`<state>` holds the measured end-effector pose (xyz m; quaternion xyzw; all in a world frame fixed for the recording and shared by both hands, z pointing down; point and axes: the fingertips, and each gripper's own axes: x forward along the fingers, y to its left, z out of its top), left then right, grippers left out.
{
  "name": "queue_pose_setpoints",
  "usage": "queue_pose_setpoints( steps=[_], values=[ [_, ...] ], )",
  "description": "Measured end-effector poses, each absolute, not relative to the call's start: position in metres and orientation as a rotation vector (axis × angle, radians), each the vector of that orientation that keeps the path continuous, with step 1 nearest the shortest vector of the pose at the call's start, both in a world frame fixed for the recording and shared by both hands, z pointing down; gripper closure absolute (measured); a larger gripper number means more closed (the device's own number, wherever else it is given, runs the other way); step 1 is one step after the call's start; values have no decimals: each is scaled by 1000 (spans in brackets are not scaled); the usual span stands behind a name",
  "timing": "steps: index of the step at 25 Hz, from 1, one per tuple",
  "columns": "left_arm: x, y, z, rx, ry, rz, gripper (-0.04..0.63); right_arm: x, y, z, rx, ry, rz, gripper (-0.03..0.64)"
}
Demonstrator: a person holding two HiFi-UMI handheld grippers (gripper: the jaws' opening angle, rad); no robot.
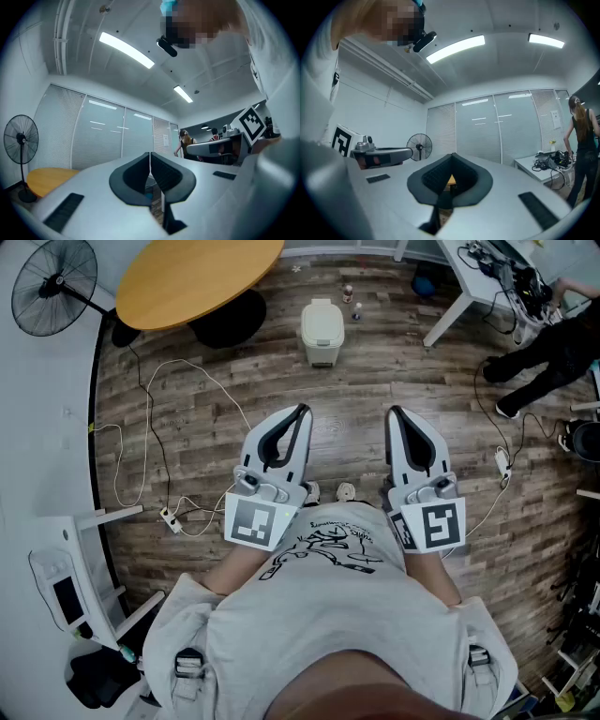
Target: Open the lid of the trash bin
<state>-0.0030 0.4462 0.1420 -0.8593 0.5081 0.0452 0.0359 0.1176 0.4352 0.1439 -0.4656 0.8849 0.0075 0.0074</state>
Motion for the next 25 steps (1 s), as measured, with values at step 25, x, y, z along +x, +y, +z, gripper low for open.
queue_pose_setpoints(
  steps=[25],
  values=[
    [-83,455,157,-2644,1618,121,572,50,436,164,-1457,2781,-26,611]
  ],
)
